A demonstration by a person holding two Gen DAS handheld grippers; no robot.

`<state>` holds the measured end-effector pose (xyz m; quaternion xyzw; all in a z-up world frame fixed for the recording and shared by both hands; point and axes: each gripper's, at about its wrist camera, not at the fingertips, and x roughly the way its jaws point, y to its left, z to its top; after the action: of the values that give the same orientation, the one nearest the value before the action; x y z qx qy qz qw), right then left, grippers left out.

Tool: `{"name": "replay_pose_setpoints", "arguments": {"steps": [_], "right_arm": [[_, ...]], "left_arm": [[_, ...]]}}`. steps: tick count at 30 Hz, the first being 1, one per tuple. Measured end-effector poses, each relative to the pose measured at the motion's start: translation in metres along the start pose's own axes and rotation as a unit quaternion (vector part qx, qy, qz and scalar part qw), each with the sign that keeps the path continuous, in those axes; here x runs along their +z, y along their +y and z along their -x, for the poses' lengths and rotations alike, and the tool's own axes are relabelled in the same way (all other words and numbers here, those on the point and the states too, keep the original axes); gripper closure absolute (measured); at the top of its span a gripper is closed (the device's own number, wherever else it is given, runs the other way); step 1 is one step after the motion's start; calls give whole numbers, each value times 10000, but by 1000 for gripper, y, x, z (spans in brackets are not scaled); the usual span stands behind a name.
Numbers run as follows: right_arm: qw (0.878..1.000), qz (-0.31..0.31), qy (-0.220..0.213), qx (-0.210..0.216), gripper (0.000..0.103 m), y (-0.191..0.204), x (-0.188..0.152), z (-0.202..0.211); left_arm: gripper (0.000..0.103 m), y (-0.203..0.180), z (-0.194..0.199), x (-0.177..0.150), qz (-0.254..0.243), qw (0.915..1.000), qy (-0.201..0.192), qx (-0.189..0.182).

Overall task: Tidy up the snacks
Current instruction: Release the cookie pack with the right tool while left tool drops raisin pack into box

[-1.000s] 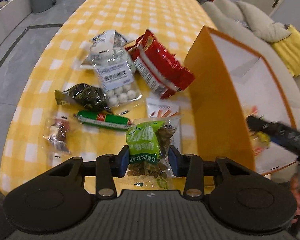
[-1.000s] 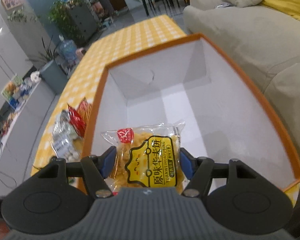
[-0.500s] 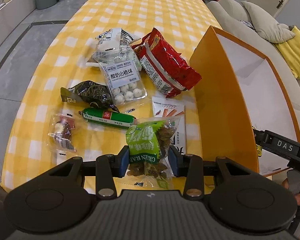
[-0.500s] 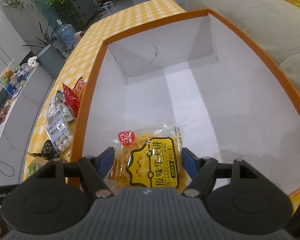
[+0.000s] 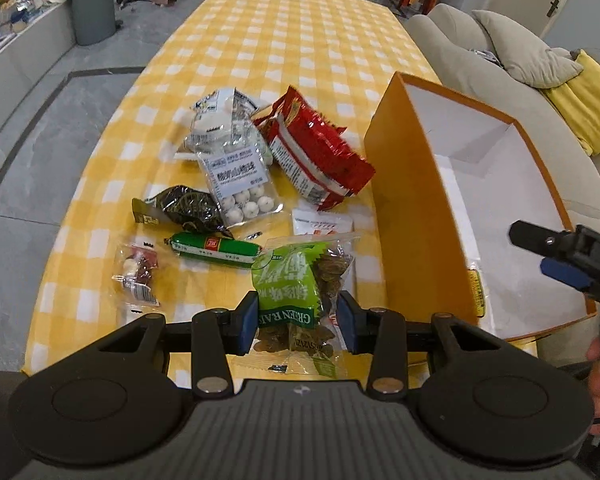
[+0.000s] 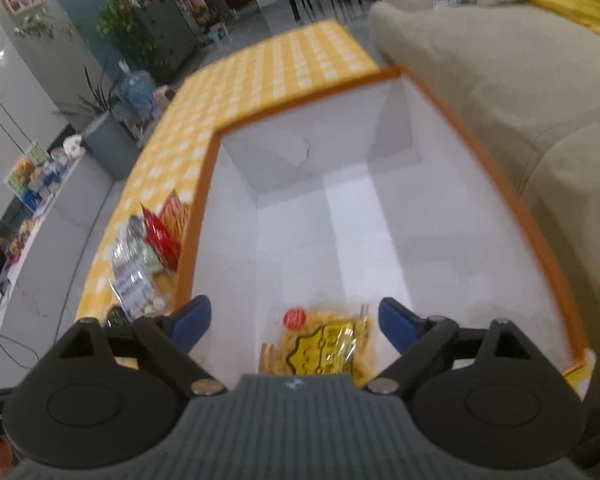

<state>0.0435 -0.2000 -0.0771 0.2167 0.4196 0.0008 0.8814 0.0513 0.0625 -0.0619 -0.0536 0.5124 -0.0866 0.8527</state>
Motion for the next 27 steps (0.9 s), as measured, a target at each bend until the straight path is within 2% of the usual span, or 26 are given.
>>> {"name": "replay_pose_setpoints", "arguments": {"steps": [6,10,14,18,22,27], "right_arm": [[9995,-110,-300,10,11,-16,14,32],[9949,-740,-618,297,11,-44,24,54],[9905,-1063,-872,83,11,-68,26,72],[9801,-1690,-1026,206,11,-94,25,81],[9738,-1942,-1172,142,11,-110,25,90],[9708,-2065,-1197,-240,11,-130,25,95]], "left_arm": [[57,-26,15,5,118,9999,-62,5],[57,-56,28,10,-11,9996,-199,-178],[56,-98,27,15,-244,9986,-228,-403],[56,-139,2,19,-522,9971,-8,-558],[56,-174,-34,20,-741,9942,320,-715],[56,-193,-77,15,-639,9937,669,-636]]}}
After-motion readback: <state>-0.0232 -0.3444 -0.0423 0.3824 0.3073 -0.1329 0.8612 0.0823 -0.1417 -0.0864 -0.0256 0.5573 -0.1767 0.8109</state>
